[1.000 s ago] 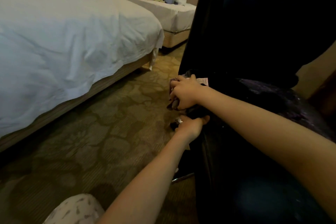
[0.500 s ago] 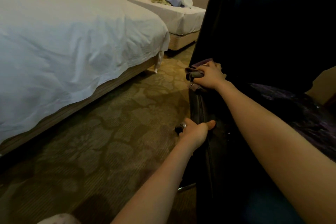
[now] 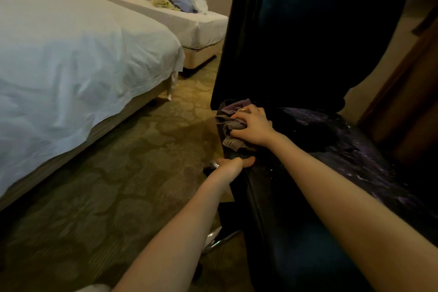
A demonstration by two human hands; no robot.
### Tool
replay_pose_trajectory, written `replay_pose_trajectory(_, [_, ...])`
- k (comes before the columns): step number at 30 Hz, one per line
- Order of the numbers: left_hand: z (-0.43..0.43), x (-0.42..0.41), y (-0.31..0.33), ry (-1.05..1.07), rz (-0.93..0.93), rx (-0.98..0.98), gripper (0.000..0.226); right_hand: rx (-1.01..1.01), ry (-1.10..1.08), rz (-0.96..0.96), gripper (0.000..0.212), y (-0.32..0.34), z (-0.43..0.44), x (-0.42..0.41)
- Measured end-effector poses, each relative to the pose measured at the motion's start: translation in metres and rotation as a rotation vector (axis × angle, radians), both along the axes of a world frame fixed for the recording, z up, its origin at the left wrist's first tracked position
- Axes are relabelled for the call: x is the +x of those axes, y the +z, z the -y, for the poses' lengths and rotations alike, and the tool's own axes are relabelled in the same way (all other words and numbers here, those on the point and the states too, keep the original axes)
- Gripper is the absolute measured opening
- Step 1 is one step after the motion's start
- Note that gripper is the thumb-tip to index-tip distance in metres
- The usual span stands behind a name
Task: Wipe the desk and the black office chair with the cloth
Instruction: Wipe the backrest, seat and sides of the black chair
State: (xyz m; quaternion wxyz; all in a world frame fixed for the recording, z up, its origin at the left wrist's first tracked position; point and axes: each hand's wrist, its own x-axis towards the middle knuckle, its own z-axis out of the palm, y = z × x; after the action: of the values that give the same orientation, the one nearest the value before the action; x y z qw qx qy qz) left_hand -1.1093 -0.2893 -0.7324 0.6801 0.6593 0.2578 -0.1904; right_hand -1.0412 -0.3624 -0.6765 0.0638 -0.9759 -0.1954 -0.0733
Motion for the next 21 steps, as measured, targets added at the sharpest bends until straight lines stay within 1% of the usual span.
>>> replay_pose_trajectory(4, [-0.003,0.000,-0.007,-0.047,0.027,-0.023,0.098,0.059,-0.054,0.019,0.054,-0.005,-0.004,-0.004])
replay_pose_trajectory(8, [-0.010,-0.009,-0.013,-0.070,0.073,-0.070,0.106,0.090,-0.091,0.043,0.054,-0.009,-0.004,-0.011])
replay_pose_trajectory(9, [-0.013,-0.010,-0.011,-0.066,0.082,-0.072,0.104,0.090,-0.093,0.040,0.055,-0.009,-0.003,-0.011])
replay_pose_trajectory(12, [-0.015,-0.018,-0.010,-0.033,0.094,-0.067,0.093,0.096,-0.110,0.012,0.056,-0.008,-0.004,-0.015])
replay_pose_trajectory(14, [-0.012,-0.025,-0.009,0.010,0.104,-0.039,0.095,0.092,-0.132,0.018,0.057,-0.005,-0.008,-0.018])
replay_pose_trajectory(17, [-0.009,-0.028,-0.011,0.054,0.122,-0.072,0.105,0.089,-0.163,0.010,0.059,-0.001,-0.005,-0.030])
replay_pose_trajectory(21, [-0.008,-0.033,-0.005,0.094,0.130,-0.122,0.096,0.120,-0.170,-0.011,0.057,0.005,0.020,-0.062])
